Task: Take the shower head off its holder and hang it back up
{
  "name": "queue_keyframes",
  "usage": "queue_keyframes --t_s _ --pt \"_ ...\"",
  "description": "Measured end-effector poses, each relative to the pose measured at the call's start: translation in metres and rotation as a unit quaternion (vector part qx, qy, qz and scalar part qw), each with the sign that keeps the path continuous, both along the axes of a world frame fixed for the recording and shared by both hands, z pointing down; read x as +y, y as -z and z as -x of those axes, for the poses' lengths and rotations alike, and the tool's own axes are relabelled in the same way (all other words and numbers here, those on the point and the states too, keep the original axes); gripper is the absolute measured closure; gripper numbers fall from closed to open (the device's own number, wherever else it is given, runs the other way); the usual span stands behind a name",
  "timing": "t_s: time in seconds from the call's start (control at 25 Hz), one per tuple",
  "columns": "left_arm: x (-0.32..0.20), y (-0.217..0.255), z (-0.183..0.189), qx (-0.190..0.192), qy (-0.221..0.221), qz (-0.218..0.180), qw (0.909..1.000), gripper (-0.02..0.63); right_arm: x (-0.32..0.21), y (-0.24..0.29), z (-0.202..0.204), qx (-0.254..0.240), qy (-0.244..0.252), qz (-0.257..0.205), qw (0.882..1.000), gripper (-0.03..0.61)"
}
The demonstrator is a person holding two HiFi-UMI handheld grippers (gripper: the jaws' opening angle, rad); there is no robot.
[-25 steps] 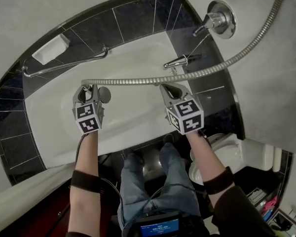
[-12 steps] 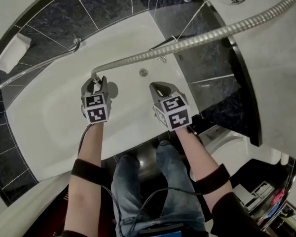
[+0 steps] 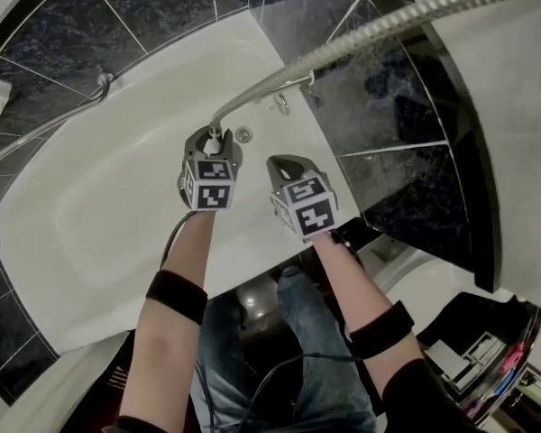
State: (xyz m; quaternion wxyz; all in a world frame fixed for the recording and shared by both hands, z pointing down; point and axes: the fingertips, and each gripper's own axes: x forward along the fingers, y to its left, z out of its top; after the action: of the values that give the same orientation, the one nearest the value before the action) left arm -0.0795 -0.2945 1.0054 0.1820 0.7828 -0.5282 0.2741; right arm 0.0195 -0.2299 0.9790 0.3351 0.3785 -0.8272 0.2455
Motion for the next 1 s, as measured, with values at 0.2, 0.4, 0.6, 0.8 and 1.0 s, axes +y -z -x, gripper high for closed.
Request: queue_keyframes --t_s 0.2,0.4,0.6,0.8,1.0 --pt "-0.013 -0.025 -0.042 0.009 -0.039 -0.004 0.9992 0.491 -0.012 -0.025 -0.021 0.010 -0.017 0.004 1.000 0.557" --pt "-0.022 -0.040 -0.071 0.014 -0.065 -0.007 0.9978 0.489 -0.018 -0.037 -0.041 0.011 -0.034 0.006 0.999 0.557" --pt "-0.035 -0.046 -0.090 0.024 -0.074 -0.015 0.9968 0.487 -0.020 -0.045 -0.055 0.006 -0.045 0.008 0.999 0.557" --pt "-0.039 -0.048 -0.104 0.031 -0.080 -0.014 0.9962 0.482 -0.021 -0.046 -0.068 0.005 -0.053 0.010 0.999 0.557" --pt "-0.039 -0.054 -0.113 0.023 -0.093 0.006 0.9954 0.401 -0.024 -0.044 -0.074 0.002 -0.057 0.008 0.998 0.557"
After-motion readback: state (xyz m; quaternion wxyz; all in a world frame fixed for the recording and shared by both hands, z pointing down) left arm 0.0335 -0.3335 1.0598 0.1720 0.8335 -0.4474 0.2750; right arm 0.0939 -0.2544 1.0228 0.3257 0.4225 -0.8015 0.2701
